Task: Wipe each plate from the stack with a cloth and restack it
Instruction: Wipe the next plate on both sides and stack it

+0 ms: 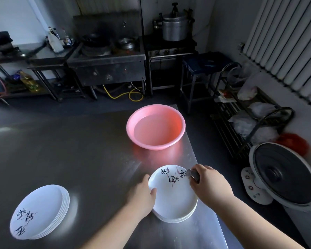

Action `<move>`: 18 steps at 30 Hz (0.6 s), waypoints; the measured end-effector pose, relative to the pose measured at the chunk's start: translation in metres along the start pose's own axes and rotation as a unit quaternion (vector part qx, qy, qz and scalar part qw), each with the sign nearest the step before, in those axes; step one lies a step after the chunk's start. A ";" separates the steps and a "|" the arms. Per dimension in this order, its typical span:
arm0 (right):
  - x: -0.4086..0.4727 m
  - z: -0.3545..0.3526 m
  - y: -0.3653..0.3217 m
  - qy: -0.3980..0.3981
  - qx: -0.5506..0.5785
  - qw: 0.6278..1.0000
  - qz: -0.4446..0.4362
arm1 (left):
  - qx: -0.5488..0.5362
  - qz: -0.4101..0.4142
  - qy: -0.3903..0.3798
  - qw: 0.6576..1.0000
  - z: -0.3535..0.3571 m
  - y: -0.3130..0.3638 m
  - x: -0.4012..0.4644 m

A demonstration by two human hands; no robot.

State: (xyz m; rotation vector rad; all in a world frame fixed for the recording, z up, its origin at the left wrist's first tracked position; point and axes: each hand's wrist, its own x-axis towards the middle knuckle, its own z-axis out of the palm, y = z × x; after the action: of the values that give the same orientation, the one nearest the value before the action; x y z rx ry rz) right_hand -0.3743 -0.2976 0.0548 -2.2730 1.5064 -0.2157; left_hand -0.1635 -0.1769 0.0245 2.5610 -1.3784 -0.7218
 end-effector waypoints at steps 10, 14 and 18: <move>-0.002 0.048 -0.122 -0.023 -0.015 0.994 -0.107 | -0.027 -0.050 0.061 0.997 -0.063 -0.133 -0.023; -0.002 0.093 -0.187 -0.051 -0.009 0.985 -0.163 | -0.012 -0.093 0.082 0.992 -0.087 -0.226 -0.042; -0.009 0.136 -0.252 -0.087 -0.020 0.981 -0.169 | 0.009 -0.153 0.101 0.983 -0.092 -0.318 -0.051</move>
State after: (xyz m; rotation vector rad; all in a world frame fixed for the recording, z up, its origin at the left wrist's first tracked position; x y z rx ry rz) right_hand -0.1177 -0.1709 0.0358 -2.4970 1.0410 -0.0779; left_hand 0.0940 0.0365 0.0129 2.8032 -0.9475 -0.4722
